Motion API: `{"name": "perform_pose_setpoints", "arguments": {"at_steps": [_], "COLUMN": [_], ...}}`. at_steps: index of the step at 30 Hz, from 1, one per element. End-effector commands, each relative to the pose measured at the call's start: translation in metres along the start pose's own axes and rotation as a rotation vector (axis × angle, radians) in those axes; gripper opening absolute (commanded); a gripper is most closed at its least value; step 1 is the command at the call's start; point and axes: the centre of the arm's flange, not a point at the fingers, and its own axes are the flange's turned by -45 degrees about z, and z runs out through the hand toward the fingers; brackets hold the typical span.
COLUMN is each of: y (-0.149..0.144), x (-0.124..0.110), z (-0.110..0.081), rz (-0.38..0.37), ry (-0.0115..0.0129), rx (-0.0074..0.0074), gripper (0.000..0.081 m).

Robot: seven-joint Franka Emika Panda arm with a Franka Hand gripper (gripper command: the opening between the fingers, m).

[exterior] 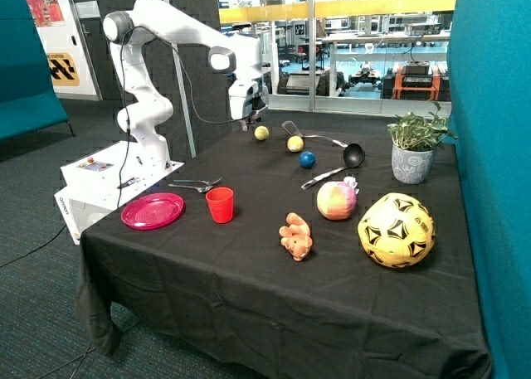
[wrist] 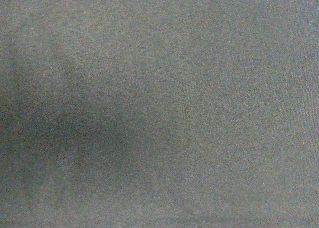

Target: Set the table

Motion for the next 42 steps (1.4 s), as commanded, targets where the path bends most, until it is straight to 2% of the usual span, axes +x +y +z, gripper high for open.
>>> {"name": "perform_pose_setpoints", "arguments": {"at_steps": [1,3,4,5,6,7,9,15,21,27,42], "y": [0.0,0.003,0.004,0.005,0.006,0.007,0.009,0.019,0.039,0.065,0.111], "x": [0.001,0.001,0.0,0.0,0.0,0.0,-0.001,-0.004,-0.012,-0.028,-0.071], "z": [-0.001,0.0,0.0,0.0,0.0,-0.001,-0.001,0.001,0.005,0.011,0.027], "rz": [-0.046,-0.041,-0.036,-0.015,-0.011,-0.009,-0.001,0.039,0.129,0.203,0.293], "ry": [-0.0013,-0.0013,-0.0013,-0.0012,-0.0012,-0.0012,-0.0012,-0.001,-0.0006,-0.0003,0.0001], "rx": [-0.0082,-0.0082,-0.0082,-0.0082,-0.0082,-0.0082,-0.0082,-0.0082,-0.0083,-0.0083,-0.0083], "gripper": [0.0808,0.0808,0.0733,0.0525,0.042,0.0368,0.0328,0.0316,0.0321,0.0322,0.0326]}}
